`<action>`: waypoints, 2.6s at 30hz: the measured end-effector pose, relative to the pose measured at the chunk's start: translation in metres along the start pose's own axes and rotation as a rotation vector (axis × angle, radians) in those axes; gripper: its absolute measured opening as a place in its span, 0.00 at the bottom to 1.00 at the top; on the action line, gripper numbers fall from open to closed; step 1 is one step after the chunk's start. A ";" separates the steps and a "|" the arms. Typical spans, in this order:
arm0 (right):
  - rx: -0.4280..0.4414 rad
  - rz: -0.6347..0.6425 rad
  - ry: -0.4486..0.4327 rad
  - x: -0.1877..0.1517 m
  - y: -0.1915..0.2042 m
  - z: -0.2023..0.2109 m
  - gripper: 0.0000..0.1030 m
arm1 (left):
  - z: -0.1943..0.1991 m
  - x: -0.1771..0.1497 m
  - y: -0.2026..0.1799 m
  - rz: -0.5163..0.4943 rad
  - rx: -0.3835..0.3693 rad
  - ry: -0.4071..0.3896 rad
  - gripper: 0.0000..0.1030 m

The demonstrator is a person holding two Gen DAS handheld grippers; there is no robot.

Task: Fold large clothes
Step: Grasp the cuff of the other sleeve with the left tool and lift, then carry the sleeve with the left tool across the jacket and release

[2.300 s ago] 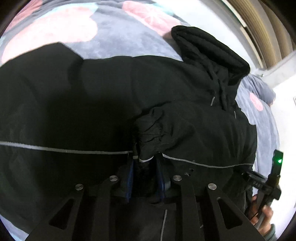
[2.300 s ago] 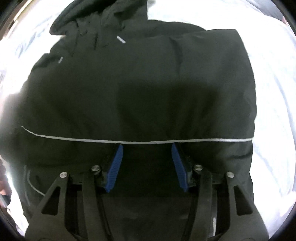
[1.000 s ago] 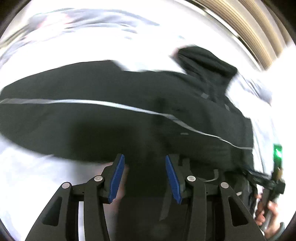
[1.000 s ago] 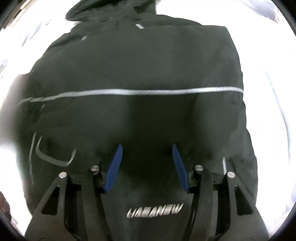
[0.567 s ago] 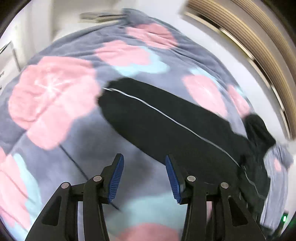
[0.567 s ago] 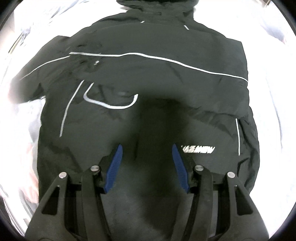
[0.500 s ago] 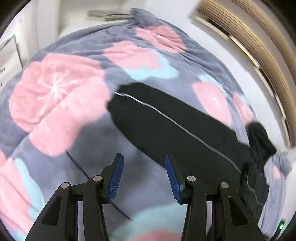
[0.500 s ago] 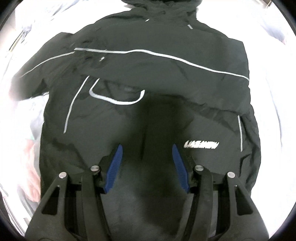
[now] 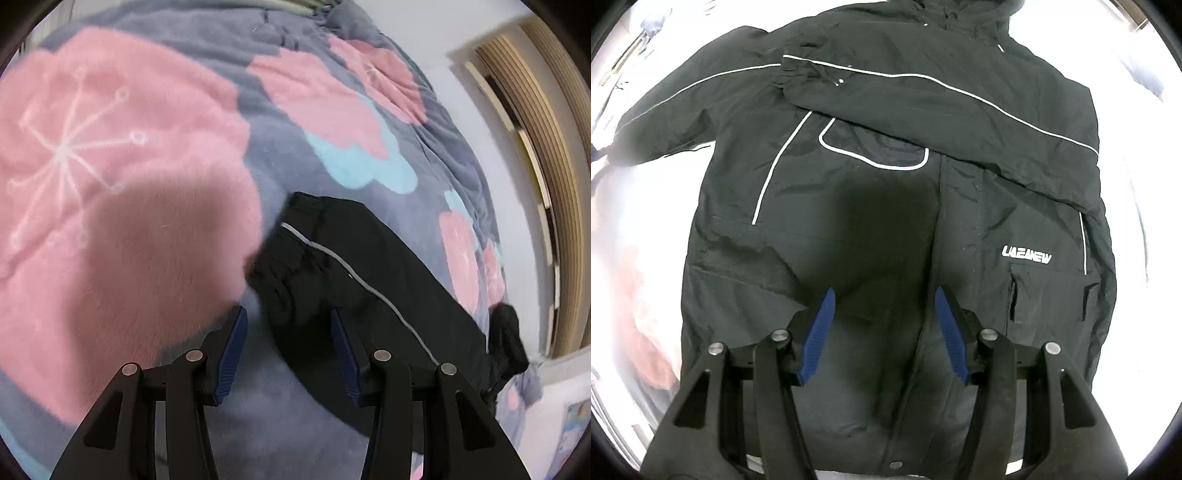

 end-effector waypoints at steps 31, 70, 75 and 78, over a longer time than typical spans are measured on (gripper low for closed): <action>0.122 0.024 -0.049 -0.011 -0.002 0.013 0.53 | 0.167 -0.096 -0.201 -0.438 -0.211 -0.304 0.14; 0.246 -0.157 -0.188 0.046 -0.195 0.029 0.54 | 0.038 -0.512 -0.460 -0.959 -0.408 0.472 0.44; 0.310 -0.139 -0.209 0.093 -0.175 0.012 0.57 | 0.058 -0.463 -0.420 -0.893 -0.373 0.397 0.44; 0.384 -0.188 -0.201 0.117 -0.163 -0.009 0.57 | 0.059 -0.423 -0.390 -0.811 -0.311 0.340 0.44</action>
Point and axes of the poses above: each gripper's, at about its wrist camera, not at the fingertips, and z roughly against the way its jaws point, y to its left, x to its top, the point moved 9 cm from there along -z, roughly the way its jaws point, and after that the axes turned 14 degrees about x, right-handed, at the moved point
